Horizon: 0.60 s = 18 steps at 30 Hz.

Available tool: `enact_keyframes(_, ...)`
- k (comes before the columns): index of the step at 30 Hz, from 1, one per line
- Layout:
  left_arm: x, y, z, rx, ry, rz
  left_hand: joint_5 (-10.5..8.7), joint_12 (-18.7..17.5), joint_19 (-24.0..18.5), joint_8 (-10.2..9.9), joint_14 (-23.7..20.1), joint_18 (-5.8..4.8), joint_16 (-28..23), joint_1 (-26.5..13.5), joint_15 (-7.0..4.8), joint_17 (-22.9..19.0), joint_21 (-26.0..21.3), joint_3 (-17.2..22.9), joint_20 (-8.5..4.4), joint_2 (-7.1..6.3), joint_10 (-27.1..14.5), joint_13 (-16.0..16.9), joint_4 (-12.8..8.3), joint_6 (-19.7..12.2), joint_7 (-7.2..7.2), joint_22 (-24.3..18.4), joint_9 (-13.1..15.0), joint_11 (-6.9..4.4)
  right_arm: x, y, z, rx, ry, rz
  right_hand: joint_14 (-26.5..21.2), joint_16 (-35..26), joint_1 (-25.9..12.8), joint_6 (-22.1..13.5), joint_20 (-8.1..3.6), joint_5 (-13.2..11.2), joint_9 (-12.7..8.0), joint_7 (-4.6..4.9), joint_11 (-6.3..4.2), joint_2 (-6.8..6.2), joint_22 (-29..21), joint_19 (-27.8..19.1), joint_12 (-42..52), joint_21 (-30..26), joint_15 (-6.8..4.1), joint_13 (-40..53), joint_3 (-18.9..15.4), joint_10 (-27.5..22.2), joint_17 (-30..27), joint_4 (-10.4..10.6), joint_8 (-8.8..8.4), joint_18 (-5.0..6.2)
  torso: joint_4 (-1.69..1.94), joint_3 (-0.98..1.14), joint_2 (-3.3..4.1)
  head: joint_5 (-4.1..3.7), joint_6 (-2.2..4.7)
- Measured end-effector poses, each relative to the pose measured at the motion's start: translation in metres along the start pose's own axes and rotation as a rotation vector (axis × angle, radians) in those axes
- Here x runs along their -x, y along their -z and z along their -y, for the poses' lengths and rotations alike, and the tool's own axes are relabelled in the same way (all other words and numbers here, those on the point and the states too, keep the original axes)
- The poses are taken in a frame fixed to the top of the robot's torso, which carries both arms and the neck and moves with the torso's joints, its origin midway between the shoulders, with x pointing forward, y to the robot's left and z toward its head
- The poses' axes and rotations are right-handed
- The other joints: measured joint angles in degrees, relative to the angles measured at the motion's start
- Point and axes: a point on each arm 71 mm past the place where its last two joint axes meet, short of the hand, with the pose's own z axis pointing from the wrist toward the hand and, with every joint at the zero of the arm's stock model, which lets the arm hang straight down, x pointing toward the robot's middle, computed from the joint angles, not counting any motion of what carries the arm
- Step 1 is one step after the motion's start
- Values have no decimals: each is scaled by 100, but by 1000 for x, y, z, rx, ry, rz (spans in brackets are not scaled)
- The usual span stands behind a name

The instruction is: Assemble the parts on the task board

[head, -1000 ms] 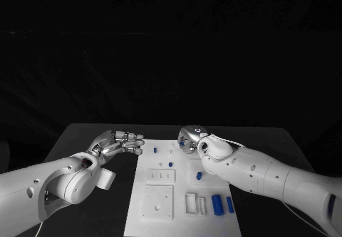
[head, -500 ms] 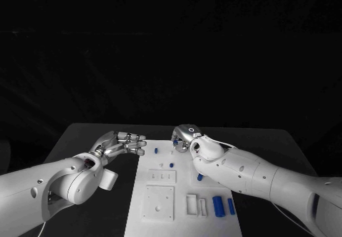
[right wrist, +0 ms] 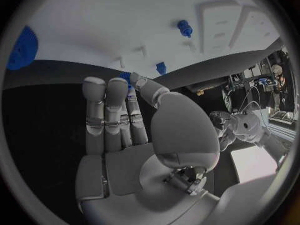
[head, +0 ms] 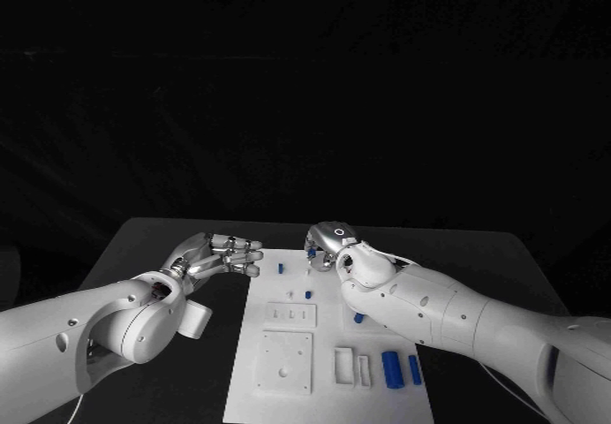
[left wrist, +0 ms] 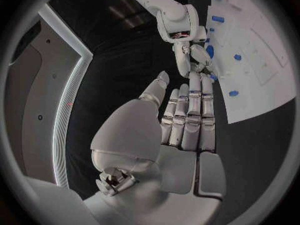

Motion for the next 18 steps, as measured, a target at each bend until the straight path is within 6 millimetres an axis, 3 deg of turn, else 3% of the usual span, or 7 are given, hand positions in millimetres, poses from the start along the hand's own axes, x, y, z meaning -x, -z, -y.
enact_keyframes(18,0,-2,5,-8,-3,-3,0,0,0,0,0,0,0,0,0,-1,0,-29,0,0,-19,-1,-29,0,0,-5,4,19,-7,-1,2,-14,6,-15,0,0,-10,16,10,37,-33,-16,-9,-10,122,8,1,-131,0,0,8,-9,-1,-25,-13,1,19,-24,32,13,-19)
